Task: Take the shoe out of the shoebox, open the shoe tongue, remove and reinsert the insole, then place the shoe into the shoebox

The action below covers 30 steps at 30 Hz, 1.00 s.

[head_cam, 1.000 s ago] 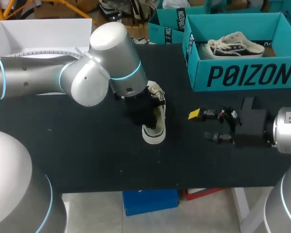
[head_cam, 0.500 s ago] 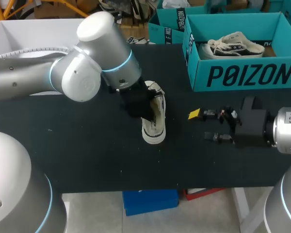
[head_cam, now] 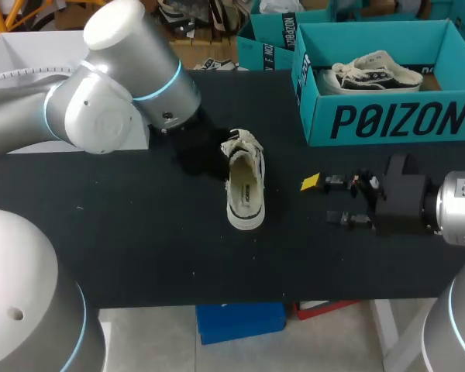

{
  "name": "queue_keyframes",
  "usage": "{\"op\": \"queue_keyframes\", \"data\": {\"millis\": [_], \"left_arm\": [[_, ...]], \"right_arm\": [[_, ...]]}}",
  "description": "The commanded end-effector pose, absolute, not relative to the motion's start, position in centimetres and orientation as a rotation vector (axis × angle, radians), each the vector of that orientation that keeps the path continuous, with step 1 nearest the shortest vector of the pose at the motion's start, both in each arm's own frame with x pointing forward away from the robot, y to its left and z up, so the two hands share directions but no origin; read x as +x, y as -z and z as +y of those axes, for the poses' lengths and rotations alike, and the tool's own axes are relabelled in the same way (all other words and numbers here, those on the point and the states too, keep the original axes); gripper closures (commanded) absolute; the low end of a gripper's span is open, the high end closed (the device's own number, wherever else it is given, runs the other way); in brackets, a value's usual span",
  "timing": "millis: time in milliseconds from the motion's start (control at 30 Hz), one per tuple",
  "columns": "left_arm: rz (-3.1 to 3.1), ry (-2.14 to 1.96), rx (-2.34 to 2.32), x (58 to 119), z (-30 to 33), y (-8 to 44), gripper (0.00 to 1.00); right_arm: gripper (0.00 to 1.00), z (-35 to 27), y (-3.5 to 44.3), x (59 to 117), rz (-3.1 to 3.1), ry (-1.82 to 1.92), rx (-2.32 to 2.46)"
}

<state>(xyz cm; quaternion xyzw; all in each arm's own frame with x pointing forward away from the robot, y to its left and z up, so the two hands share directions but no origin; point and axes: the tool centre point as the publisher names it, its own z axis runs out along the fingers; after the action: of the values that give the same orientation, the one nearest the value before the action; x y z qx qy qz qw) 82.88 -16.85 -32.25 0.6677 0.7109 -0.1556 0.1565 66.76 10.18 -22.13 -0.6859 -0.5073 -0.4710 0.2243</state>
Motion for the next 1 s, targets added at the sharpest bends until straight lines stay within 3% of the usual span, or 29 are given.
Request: {"op": "queue_keyframes", "data": {"millis": [33,133,167,267,333,367,433,467,833,933,967,1000], "left_arm": [[2.027,0.446,1.902,82.5,-15.7,31.4,0.97],[2.026,0.447,1.898,82.6,-15.4,31.2,0.97],[2.024,0.447,1.898,82.6,-15.4,31.2,0.93],[2.021,0.444,1.916,82.7,-15.4,31.2,0.61],[2.014,0.435,1.930,82.8,-15.4,31.1,0.53],[2.005,0.425,1.949,82.9,-15.4,31.1,0.34],[1.998,0.405,1.972,83.1,-15.4,31.1,0.30],[1.994,0.396,1.982,83.2,-15.4,31.1,0.34],[1.975,0.294,2.074,84.8,-15.1,31.0,0.39],[2.011,0.321,2.004,85.7,-15.0,31.1,0.79],[2.011,0.334,1.978,86.1,-15.1,31.1,1.00],[2.019,0.341,1.955,86.4,-15.1,31.1,1.00]], "right_arm": [[0.00,10.2,22.2,66.8,-1.400,1.300,-1.892],[0.00,10.2,22.2,66.8,-1.400,1.300,-1.892],[0.00,10.2,22.2,66.8,-1.400,1.300,-1.892],[0.00,10.2,22.2,66.8,-1.400,1.300,-1.892],[0.00,10.2,22.2,66.8,-1.400,1.300,-1.892],[0.00,10.2,22.2,66.8,-1.400,1.300,-1.892],[0.00,10.2,22.2,66.8,-1.400,1.300,-1.892],[0.00,10.2,22.2,66.8,-1.400,1.300,-1.892],[0.00,10.2,22.2,66.8,-1.400,1.300,-1.892],[0.00,10.2,22.2,66.8,-1.400,1.300,-1.892],[0.00,10.2,22.2,66.8,-1.400,1.300,-1.892],[0.00,10.2,22.2,66.8,-1.400,1.300,-1.892]]}}
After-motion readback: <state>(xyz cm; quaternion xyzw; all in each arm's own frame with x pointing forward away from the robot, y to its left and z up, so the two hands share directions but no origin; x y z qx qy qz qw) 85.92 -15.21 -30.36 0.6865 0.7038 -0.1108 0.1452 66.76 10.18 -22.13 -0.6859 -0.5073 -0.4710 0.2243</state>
